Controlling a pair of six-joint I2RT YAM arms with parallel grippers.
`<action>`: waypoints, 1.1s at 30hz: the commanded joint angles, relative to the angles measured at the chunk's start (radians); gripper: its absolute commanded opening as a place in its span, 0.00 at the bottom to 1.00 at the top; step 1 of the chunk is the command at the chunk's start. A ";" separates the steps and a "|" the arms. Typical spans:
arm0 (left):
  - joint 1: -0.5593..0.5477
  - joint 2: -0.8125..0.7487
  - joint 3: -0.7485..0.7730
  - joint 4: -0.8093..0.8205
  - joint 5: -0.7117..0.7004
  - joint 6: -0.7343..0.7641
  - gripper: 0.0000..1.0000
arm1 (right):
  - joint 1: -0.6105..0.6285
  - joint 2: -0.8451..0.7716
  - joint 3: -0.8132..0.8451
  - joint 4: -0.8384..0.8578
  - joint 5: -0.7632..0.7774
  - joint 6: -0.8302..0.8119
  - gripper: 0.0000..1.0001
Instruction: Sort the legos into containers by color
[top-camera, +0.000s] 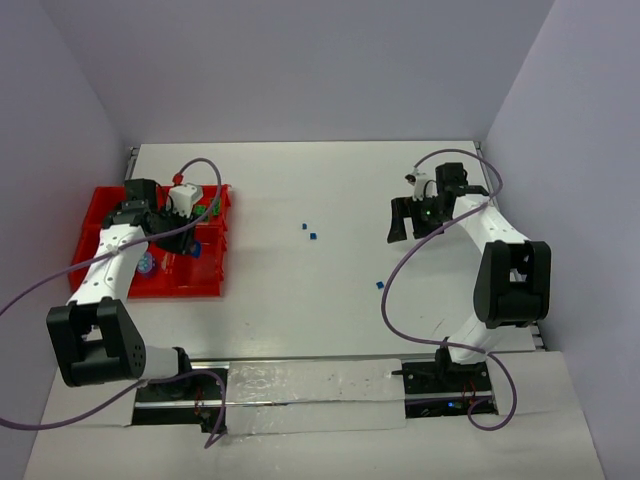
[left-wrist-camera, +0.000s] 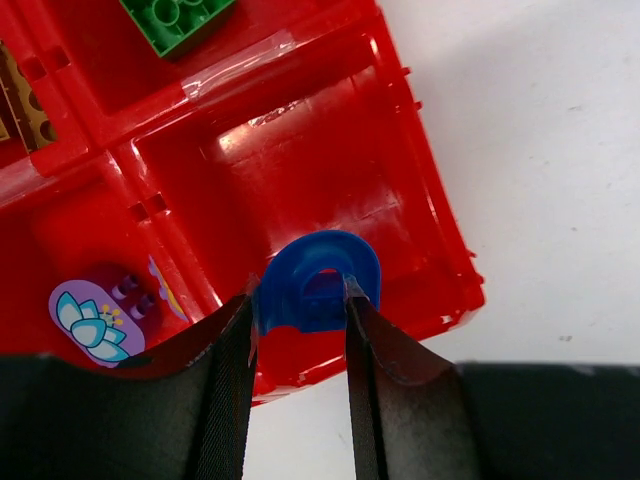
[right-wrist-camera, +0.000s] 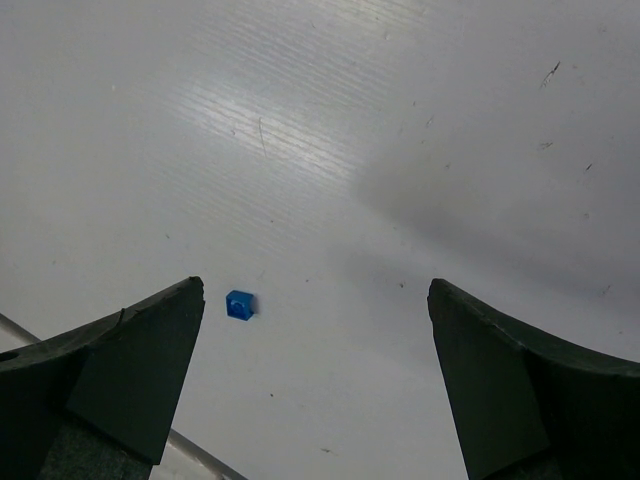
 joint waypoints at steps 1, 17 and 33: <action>0.005 0.036 -0.018 0.052 -0.036 0.048 0.09 | 0.036 -0.039 -0.004 -0.031 0.018 -0.067 0.99; 0.003 0.105 0.010 0.093 -0.013 0.022 0.53 | 0.238 -0.062 -0.130 -0.042 0.239 -0.162 0.59; 0.001 0.038 -0.003 0.120 0.005 0.001 0.61 | 0.375 -0.039 -0.181 -0.049 0.229 -0.098 0.54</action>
